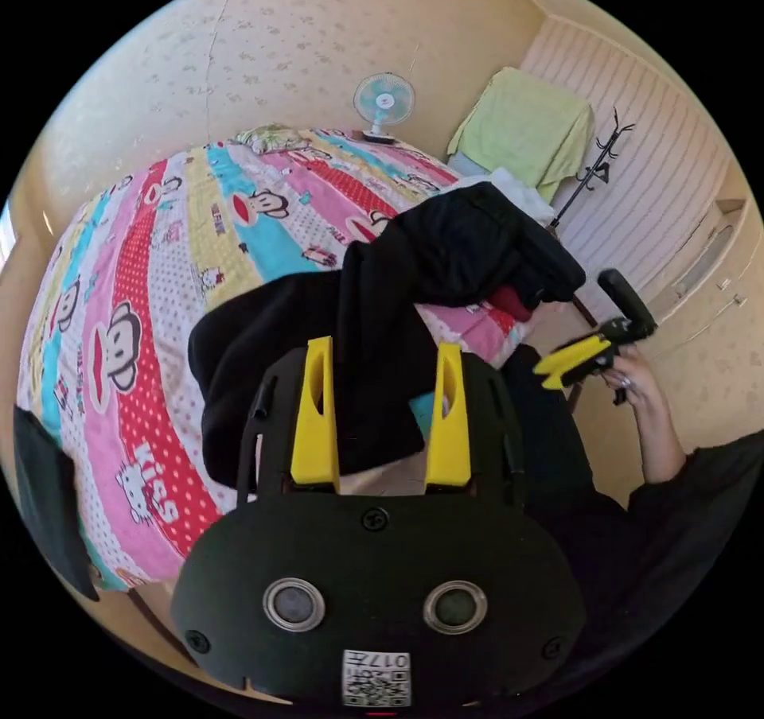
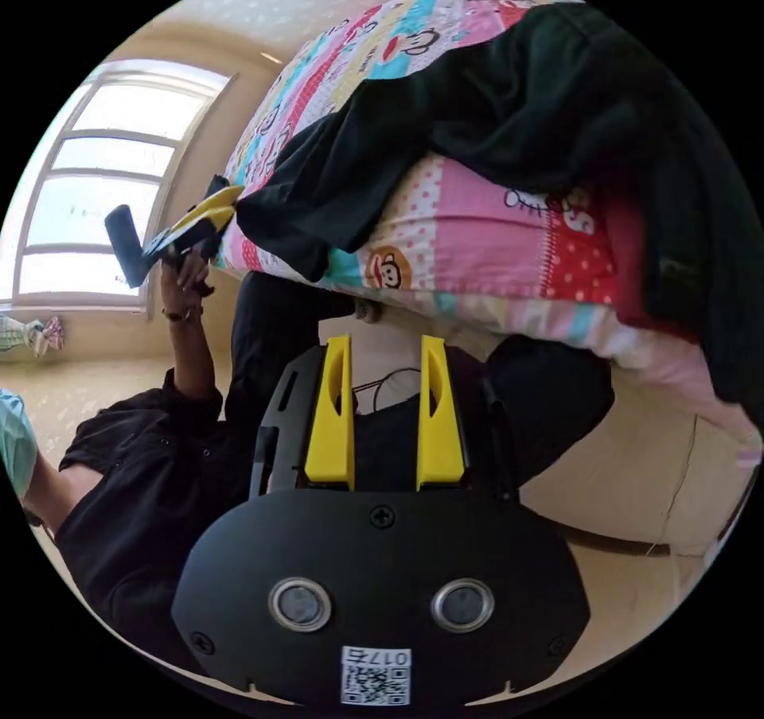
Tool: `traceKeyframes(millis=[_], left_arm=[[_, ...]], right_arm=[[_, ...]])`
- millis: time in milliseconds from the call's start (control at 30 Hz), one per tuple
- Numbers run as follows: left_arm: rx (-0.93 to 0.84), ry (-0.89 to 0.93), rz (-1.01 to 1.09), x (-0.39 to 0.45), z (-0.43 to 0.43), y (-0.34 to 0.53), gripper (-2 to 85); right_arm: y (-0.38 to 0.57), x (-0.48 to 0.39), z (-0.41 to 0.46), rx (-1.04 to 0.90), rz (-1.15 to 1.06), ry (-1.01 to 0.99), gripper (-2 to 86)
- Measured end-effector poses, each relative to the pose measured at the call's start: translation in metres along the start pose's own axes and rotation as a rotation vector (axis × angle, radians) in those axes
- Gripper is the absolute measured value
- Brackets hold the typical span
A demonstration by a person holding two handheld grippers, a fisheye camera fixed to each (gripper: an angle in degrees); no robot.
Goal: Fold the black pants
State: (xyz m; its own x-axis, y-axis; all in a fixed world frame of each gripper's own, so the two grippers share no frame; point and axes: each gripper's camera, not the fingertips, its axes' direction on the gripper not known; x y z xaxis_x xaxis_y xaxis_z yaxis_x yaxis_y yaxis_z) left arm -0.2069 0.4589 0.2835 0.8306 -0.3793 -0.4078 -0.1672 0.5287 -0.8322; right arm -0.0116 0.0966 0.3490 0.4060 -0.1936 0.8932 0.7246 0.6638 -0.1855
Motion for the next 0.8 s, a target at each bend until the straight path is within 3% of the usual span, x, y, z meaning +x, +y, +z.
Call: traceKeyframes(millis=[100, 167, 267, 400, 500, 567, 633, 800], left_arm=[[-0.167, -0.065, 0.01, -0.006, 0.088, -0.048, 16.7], [-0.458, 0.037, 0.009, -0.011, 0.189, -0.052, 14.8], [-0.285, -0.048, -0.026, -0.004, 0.192, -0.032, 9.0], [-0.153, 0.107, -0.108, -0.022, 0.158, -0.02, 5.1], [0.001, 0.127, -0.151, -0.044, 0.088, -0.012, 5.0], [0.162, 0.035, -0.218, -0.059, 0.022, 0.01, 5.0], [0.147, -0.022, -0.295, -0.081, 0.002, 0.026, 5.1], [-0.119, -0.017, -0.495, -0.144, 0.04, 0.077, 7.5]], right_arm=[[0.038, 0.023, -0.015, 0.099, 0.075, -0.079, 12.3], [0.056, 0.032, -0.023, 0.164, 0.092, -0.126, 12.2], [0.072, 0.044, -0.031, 0.221, 0.109, -0.164, 11.8], [0.075, 0.058, -0.036, 0.271, 0.131, -0.172, 11.3], [0.065, 0.061, -0.04, 0.334, 0.105, -0.189, 10.9], [0.054, 0.057, -0.041, 0.354, 0.06, -0.192, 10.7], [0.044, 0.05, -0.039, 0.379, 0.02, -0.176, 10.8], [0.005, 0.053, -0.008, 0.317, 0.027, -0.201, 12.3]])
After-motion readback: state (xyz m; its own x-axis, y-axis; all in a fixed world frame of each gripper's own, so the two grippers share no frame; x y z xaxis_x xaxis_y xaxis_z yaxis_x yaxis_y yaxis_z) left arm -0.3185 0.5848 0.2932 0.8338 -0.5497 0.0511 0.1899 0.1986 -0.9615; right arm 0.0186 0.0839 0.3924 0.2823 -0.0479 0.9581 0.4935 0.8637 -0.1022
